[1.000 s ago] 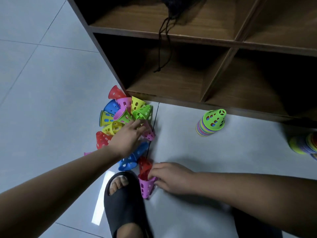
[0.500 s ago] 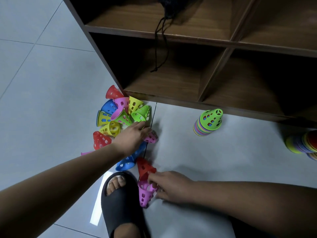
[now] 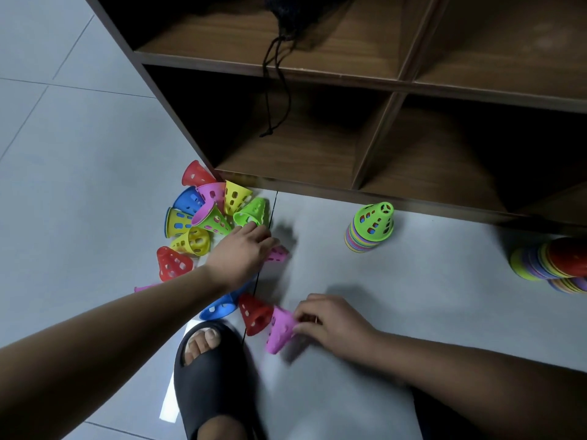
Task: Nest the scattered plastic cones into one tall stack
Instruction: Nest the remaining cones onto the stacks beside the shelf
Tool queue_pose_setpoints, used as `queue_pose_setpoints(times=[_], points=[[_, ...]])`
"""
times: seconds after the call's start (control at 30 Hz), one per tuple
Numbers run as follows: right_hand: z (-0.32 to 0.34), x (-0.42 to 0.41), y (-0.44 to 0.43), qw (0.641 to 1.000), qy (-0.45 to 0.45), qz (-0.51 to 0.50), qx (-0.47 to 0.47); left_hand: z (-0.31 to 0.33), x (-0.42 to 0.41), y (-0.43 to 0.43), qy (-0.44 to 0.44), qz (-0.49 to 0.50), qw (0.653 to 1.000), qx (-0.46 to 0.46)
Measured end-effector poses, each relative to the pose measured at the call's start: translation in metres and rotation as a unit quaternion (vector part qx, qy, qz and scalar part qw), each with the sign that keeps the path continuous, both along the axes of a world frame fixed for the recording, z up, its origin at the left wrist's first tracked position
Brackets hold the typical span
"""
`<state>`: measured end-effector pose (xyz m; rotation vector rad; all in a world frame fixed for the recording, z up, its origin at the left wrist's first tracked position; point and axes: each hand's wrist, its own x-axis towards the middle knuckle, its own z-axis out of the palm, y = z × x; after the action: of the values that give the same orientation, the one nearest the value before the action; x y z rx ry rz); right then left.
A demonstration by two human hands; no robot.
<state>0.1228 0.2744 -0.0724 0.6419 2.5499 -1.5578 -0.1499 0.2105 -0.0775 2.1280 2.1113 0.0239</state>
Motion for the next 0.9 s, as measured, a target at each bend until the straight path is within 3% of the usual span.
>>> queue_pose_setpoints(times=[0.17, 0.37, 0.57, 0.7, 0.9], points=[[0.031, 0.012, 0.042, 0.988, 0.033, -0.142, -0.048, 0.028, 0.013, 0.015, -0.076, 0.059, 0.994, 0.056], [0.072, 0.028, 0.088, 0.932, 0.112, -0.326, -0.115, 0.075, 0.039, 0.045, -0.21, 0.129, 0.955, 0.165], [0.097, 0.04, 0.118, 0.895, 0.146, -0.402, -0.131, 0.109, 0.069, 0.073, -0.329, 0.163, 0.905, 0.216], [0.084, 0.042, 0.125, 0.861, 0.14, -0.448, -0.195, 0.119, 0.094, 0.09, -0.424, 0.189, 0.857, 0.224], [0.067, 0.045, 0.123, 0.799, 0.134, -0.487, -0.325, 0.122, 0.122, 0.107, -0.463, 0.156, 0.842, 0.231]])
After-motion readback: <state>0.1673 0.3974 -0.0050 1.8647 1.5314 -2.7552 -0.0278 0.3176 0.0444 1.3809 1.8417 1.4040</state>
